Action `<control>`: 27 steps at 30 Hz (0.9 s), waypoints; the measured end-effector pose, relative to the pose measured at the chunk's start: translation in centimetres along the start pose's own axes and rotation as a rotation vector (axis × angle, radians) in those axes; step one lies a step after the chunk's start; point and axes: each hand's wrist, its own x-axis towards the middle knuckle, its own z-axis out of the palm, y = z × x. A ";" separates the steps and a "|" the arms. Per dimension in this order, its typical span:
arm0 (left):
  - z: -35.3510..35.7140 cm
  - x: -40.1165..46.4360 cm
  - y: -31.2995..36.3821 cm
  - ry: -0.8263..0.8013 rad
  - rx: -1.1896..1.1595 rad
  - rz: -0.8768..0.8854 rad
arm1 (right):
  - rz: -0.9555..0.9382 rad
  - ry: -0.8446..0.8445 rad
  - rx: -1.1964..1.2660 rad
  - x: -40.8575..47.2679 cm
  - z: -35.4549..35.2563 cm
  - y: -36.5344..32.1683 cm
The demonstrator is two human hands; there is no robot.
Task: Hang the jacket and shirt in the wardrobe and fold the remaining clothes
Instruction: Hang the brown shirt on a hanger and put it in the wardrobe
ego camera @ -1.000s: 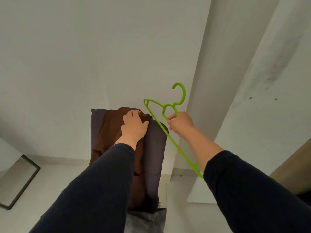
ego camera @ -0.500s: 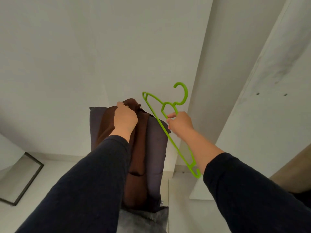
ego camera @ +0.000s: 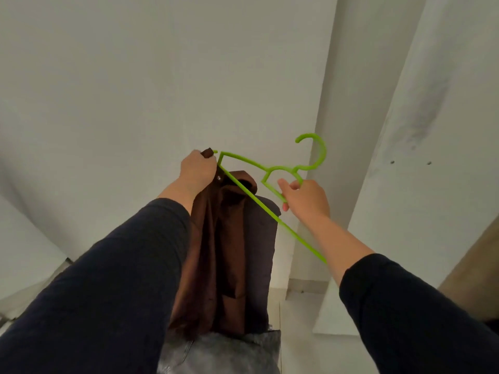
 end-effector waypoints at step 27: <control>8.3 -17.3 25.0 -0.227 -0.099 0.507 | 0.156 0.722 -0.202 -18.0 -31.2 11.7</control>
